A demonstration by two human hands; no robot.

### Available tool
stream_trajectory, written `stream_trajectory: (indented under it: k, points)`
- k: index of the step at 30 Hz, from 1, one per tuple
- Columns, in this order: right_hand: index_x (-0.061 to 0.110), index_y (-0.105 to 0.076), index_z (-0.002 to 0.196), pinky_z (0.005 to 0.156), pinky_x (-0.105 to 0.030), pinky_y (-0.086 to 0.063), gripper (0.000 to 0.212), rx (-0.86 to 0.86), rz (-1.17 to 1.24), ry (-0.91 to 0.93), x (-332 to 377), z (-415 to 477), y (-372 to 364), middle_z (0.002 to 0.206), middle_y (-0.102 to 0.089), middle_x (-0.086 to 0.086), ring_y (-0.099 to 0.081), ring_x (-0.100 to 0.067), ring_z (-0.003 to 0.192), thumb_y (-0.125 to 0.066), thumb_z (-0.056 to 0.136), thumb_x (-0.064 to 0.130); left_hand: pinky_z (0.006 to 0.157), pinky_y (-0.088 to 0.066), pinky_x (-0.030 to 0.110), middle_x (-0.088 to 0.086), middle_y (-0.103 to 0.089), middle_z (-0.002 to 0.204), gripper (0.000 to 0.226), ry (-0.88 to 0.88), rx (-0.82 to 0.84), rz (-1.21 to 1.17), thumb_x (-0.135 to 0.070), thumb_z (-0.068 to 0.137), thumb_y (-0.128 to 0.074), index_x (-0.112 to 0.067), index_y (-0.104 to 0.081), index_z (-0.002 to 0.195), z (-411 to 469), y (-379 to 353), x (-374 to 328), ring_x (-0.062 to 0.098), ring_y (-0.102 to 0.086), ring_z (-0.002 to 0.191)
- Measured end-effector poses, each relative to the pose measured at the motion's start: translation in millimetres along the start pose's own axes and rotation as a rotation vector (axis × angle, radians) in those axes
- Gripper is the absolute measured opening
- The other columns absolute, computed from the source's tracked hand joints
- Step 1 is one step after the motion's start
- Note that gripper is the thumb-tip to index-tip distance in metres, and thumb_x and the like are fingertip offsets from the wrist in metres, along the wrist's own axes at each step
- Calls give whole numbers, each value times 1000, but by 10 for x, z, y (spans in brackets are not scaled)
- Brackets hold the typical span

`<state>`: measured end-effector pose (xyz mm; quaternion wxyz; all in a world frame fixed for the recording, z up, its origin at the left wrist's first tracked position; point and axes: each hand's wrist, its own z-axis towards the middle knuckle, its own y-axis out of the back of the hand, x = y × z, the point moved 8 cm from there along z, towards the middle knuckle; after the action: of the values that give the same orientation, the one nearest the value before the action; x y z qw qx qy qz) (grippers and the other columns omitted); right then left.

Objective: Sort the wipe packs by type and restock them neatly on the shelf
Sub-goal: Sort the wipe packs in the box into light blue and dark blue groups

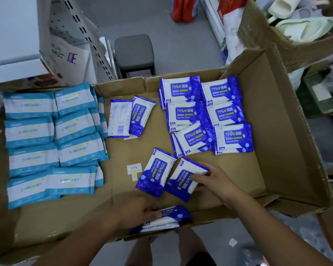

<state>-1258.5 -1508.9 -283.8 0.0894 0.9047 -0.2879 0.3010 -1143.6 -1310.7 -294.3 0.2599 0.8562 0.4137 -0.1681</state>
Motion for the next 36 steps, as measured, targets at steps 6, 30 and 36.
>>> stream_trajectory:
  k: [6, 30, 36]
  points:
    - [22, -58, 123, 88, -37, -58, 47, 18, 2, 15, 38, 20, 92, 112, -74, 1, -70, -13, 103, -77, 82, 9, 79, -46, 18, -13, -63, 111, 49, 86, 36, -117, -66, 87, -60, -27, -65, 116, -48, 39, 36, 5, -59, 97]
    - [14, -66, 122, 81, -25, -43, 37, -100, -1195, 337, 2081, 691, 1010, 120, -68, -4, -61, -15, 100, -74, 86, 13, 65, -58, 18, -1, -73, 99, 30, -70, -719, -632, -24, 89, -73, -18, -64, 117, 427, 2405, -320, 4, -71, 79]
    - [18, -64, 129, 98, -36, -44, 39, -154, -1440, 358, 2270, 970, 1045, 133, -61, -4, -57, -23, 119, -69, 90, 19, 69, -58, 24, 2, -66, 123, 40, -30, -811, -506, -22, 87, -75, -14, -62, 124, 841, 2565, -561, 13, -67, 97]
